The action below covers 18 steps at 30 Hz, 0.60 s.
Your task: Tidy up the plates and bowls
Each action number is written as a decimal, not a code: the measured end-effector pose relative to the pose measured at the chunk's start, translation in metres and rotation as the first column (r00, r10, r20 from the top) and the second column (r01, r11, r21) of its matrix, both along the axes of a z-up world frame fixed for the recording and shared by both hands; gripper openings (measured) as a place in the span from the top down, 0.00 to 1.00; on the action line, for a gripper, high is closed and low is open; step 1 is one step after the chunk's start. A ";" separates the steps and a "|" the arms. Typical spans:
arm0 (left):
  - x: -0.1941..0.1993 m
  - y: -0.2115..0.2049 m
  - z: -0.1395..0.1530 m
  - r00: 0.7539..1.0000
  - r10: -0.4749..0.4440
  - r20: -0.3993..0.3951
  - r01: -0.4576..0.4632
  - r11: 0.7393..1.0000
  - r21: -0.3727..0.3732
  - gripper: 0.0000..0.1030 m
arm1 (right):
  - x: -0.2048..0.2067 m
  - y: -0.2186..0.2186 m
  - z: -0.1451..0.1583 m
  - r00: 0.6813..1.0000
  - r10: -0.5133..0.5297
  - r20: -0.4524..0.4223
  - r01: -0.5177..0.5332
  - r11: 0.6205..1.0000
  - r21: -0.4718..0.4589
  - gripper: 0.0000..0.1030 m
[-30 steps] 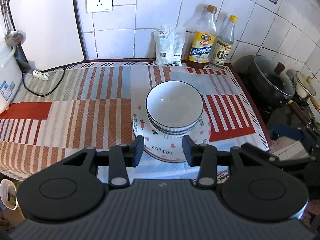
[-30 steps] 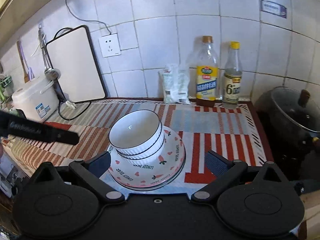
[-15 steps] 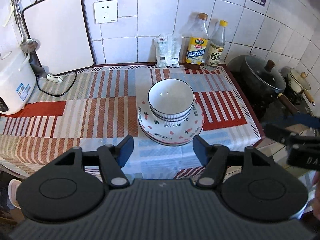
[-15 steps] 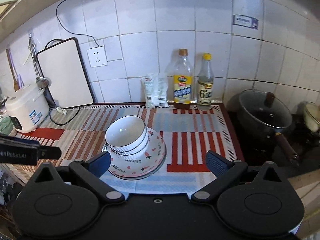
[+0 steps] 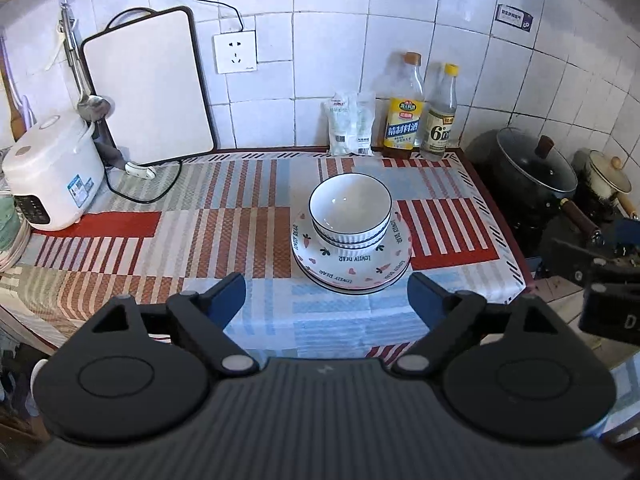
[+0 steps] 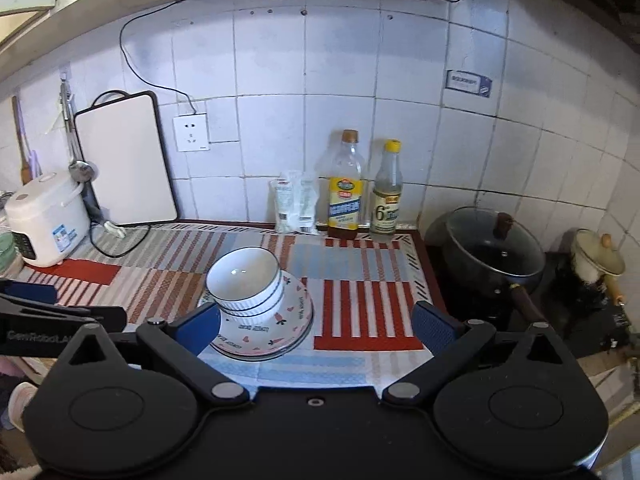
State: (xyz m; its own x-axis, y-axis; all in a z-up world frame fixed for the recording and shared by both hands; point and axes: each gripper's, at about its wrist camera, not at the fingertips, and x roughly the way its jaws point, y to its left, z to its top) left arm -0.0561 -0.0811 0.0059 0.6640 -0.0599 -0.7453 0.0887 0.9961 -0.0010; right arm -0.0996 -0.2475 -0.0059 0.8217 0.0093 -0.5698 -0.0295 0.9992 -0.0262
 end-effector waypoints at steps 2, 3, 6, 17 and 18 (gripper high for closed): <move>-0.003 -0.002 0.000 1.000 0.004 0.000 -0.004 1.000 0.023 0.14 | -0.001 0.003 0.000 0.999 -0.029 -0.020 0.028 0.999 -0.025 0.00; -0.004 -0.003 0.000 1.000 0.008 -0.002 -0.008 1.000 0.024 0.14 | -0.001 0.004 0.000 0.999 -0.040 -0.029 0.039 0.999 -0.029 0.00; -0.006 -0.004 -0.002 1.000 0.015 -0.015 -0.015 0.999 0.033 0.14 | -0.004 0.003 0.000 0.997 -0.052 -0.052 0.051 0.999 -0.012 0.00; -0.011 -0.002 0.003 1.000 0.016 -0.001 -0.016 0.999 0.045 0.13 | -0.011 -0.003 -0.004 0.995 -0.062 -0.081 0.064 0.998 0.029 0.00; -0.011 -0.002 0.002 1.000 0.015 -0.001 -0.015 0.999 0.050 0.10 | -0.011 -0.002 -0.006 0.994 -0.065 -0.086 0.067 0.997 0.025 0.00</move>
